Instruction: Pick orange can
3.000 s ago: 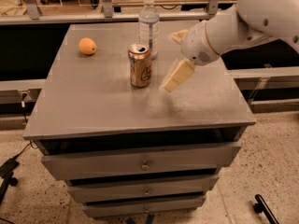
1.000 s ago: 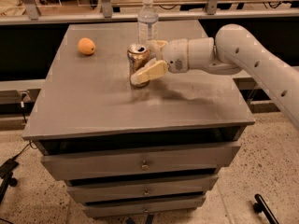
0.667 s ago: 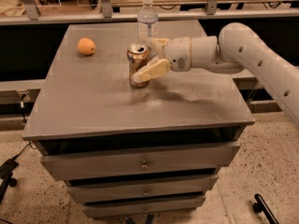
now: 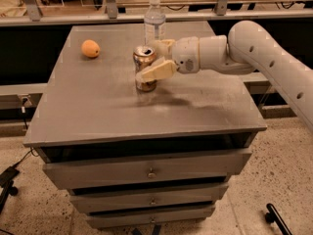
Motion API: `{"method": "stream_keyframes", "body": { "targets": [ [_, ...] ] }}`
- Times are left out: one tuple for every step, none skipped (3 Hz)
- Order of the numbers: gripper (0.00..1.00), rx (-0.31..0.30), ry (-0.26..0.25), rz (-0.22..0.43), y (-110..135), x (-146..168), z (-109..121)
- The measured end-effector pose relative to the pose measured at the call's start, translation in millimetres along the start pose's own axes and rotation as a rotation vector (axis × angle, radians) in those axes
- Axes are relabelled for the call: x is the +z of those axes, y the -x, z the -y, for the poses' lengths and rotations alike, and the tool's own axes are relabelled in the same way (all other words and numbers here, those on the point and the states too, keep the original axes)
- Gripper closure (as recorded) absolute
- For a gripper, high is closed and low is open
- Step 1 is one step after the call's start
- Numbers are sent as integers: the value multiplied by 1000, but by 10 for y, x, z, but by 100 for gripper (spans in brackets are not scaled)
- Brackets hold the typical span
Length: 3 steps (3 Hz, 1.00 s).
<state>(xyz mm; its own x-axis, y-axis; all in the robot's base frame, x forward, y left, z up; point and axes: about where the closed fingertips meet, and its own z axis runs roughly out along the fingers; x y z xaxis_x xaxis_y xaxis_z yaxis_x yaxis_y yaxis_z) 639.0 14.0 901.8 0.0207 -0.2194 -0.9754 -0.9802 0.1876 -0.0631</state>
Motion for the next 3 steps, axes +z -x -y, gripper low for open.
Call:
{"method": "stream_keyframes", "body": {
  "targets": [
    [41,0,5,1,5,26,-11],
    [65,-1,10,2,11,51,-23],
    [88,-9,27,35,92,83,-27]
  ]
}}
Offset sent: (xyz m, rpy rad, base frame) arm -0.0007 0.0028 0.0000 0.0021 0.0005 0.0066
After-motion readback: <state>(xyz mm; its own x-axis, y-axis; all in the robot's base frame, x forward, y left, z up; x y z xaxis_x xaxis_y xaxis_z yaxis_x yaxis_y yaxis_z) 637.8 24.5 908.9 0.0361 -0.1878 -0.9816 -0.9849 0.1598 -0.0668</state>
